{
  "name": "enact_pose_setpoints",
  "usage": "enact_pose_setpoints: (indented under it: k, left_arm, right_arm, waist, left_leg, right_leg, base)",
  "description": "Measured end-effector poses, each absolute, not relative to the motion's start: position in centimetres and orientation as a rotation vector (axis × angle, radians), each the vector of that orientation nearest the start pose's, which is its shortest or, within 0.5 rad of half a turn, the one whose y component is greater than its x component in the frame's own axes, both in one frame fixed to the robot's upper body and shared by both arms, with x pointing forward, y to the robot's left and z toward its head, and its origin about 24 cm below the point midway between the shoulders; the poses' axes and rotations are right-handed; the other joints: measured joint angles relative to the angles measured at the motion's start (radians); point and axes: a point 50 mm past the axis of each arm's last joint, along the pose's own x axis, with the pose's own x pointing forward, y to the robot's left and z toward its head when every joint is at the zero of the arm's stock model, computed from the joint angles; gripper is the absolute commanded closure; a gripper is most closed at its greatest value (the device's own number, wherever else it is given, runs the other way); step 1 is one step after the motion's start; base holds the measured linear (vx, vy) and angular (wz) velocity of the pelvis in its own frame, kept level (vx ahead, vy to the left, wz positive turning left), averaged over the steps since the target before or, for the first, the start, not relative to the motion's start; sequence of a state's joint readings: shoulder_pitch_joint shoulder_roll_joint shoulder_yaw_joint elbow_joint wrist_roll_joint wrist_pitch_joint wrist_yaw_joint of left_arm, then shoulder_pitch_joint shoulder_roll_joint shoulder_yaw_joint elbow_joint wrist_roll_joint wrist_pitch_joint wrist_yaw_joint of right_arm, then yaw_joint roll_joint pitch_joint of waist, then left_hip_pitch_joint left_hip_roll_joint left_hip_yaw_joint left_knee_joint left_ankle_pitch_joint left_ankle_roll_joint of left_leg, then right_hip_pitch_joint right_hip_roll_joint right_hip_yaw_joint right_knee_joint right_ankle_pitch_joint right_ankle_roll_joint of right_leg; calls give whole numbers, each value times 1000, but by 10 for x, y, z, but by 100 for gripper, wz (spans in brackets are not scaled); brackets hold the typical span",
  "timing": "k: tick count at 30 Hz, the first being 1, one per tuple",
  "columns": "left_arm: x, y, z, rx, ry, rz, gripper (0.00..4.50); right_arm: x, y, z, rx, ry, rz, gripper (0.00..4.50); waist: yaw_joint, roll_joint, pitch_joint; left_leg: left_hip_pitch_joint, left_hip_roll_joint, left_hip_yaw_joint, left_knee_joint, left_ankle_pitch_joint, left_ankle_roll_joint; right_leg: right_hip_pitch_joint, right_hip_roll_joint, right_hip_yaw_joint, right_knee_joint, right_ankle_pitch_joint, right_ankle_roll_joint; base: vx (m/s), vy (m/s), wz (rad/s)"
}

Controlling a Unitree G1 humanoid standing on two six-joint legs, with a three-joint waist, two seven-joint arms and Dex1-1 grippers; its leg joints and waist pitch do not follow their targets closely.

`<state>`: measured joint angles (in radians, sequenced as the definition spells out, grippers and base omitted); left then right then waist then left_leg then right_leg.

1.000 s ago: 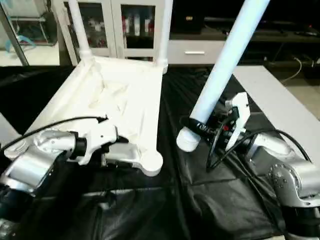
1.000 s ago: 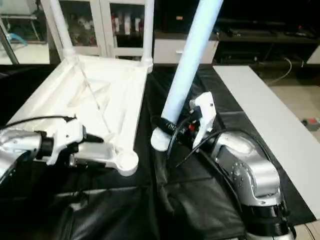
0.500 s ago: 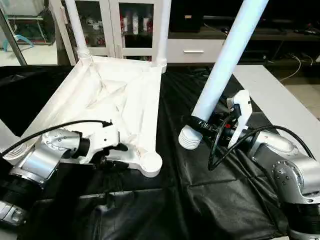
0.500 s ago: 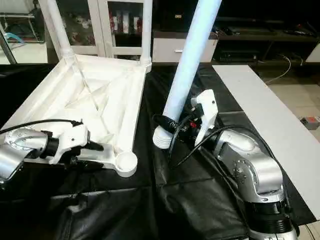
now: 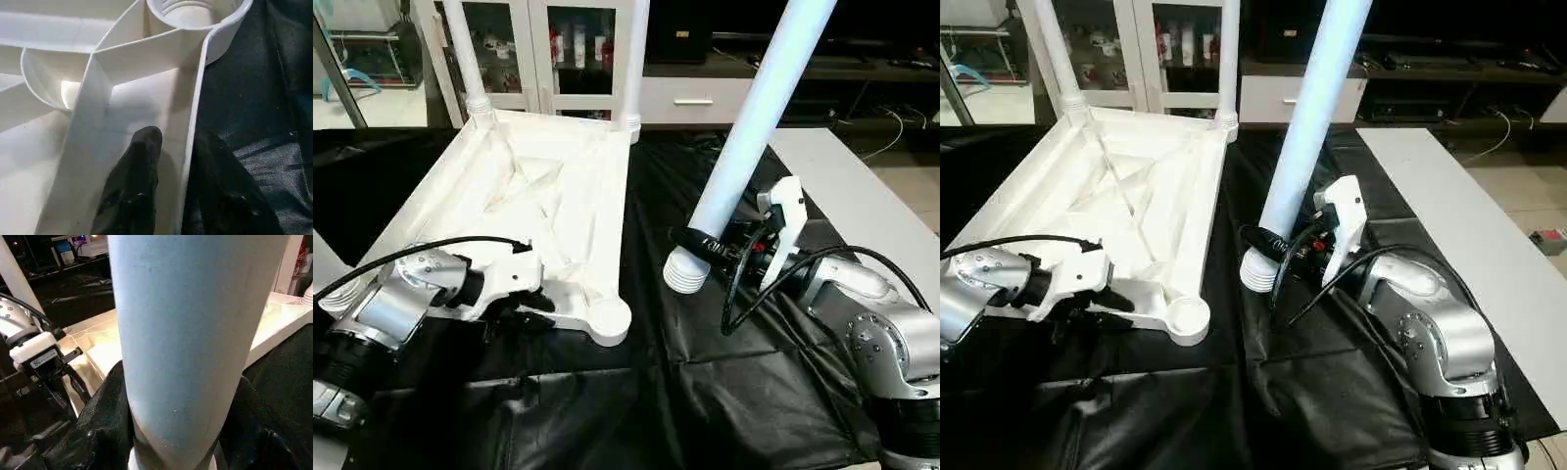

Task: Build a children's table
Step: Pick table leg, then insert table leg to table base

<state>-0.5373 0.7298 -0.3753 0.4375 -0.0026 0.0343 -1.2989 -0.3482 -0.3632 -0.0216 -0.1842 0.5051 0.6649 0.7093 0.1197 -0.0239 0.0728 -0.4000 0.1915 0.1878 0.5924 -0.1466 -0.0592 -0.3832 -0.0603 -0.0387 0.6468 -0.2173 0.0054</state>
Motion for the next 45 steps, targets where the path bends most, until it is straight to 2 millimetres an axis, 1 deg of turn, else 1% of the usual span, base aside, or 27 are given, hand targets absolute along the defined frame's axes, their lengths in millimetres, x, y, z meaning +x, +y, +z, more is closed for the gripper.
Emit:
enact_pose_setpoints:
  k: [1,2,5,9,11,12,15,16,20,23,26,30,33,36,39,43,45]
  left_arm:
    - [300,213,77,706,588,-1322,362]
    - [299,214,77,708,593,-1322,362]
    - [296,218,75,706,611,-1315,384]
    - [294,217,74,691,613,-1308,415]
    - [291,212,72,669,617,-1313,432]
    - [291,209,72,657,616,-1312,432]
    - [290,190,67,591,597,-1281,445]
    - [291,179,66,553,582,-1250,450]
    - [293,159,61,498,561,-1140,450]
    - [293,149,60,494,524,-1088,450]
    - [290,141,59,504,469,-1097,450]
    - [288,138,58,529,432,-1105,450]
    - [285,136,58,534,422,-1111,450]
    - [283,136,58,540,418,-1114,450]
    - [283,135,58,543,416,-1116,450]
    - [283,135,58,554,413,-1117,450]
    - [283,135,58,557,412,-1117,450]
  right_arm:
    - [284,-144,133,126,128,918,264]
    - [284,-144,133,126,128,918,264]
    - [284,-144,133,126,128,918,264]
    - [284,-143,132,127,129,920,264]
    - [284,-140,131,131,131,923,264]
    - [284,-140,131,134,132,921,264]
    - [288,-136,127,167,139,886,264]
    - [289,-135,125,182,147,871,264]
    - [291,-129,120,206,163,848,264]
    - [294,-128,119,197,177,832,264]
    - [297,-126,119,173,186,837,264]
    - [301,-121,118,147,214,867,264]
    - [306,-122,117,136,226,862,264]
    - [309,-124,113,126,255,863,264]
    - [309,-122,111,100,278,894,264]
    - [308,-120,103,76,325,923,264]
    - [308,-119,103,67,327,933,264]
  waist:
    - [0,0,0]
    - [-1,0,0]
    - [-2,0,0]
    - [-3,0,-1]
    - [-4,0,-1]
    - [-5,0,-1]
    - [-9,0,-1]
    - [-9,0,-1]
    - [-18,7,-5]
    - [-24,7,-5]
    - [-22,7,-5]
    - [-18,7,-5]
    - [-17,7,-5]
    - [-16,5,-5]
    - [-16,4,-5]
    - [-16,2,-5]
    - [-16,1,-5]
  left_leg:
    - [0,0,0,0,0,0]
    - [0,0,0,0,0,0]
    - [0,0,0,0,0,0]
    - [0,0,1,0,0,0]
    - [0,0,3,1,0,0]
    - [0,0,4,1,0,0]
    - [1,0,6,1,0,0]
    - [1,0,6,1,0,0]
    - [3,0,6,1,0,0]
    - [3,0,6,0,0,0]
    - [3,0,7,0,0,0]
    - [2,0,8,0,0,1]
    - [2,0,9,0,0,1]
    - [2,0,10,1,1,3]
    - [2,0,10,0,1,4]
    - [1,0,10,1,1,4]
    - [1,0,10,1,1,4]
  right_leg:
    - [0,0,0,0,0,0]
    - [0,0,0,0,0,0]
    - [0,0,0,0,0,0]
    - [0,0,1,0,0,0]
    - [0,-1,2,-1,0,0]
    - [0,-1,2,-1,0,0]
    - [0,-1,3,0,0,0]
    - [0,-1,3,0,0,0]
    - [0,-2,3,0,0,0]
    - [0,-1,3,0,0,0]
    - [0,-1,4,-1,-2,3]
    - [0,-2,4,-1,-2,4]
    - [0,-2,4,-1,-3,5]
    - [0,-2,4,-2,-4,5]
    - [0,-3,4,-1,-4,5]
    - [0,-3,4,-1,-4,5]
    - [0,-3,4,-1,-5,5]
  base:
    - [0,0,0]
    - [0,0,0]
    - [0,0,0]
    - [0,0,0]
    - [0,0,0]
    - [0,0,0]
    - [0,0,0]
    - [0,0,0]
    - [0,0,0]
    - [0,0,0]
    - [0,0,0]
    - [0,0,0]
    - [0,0,0]
    - [0,0,0]
    - [0,0,0]
    - [0,0,0]
    - [0,0,0]
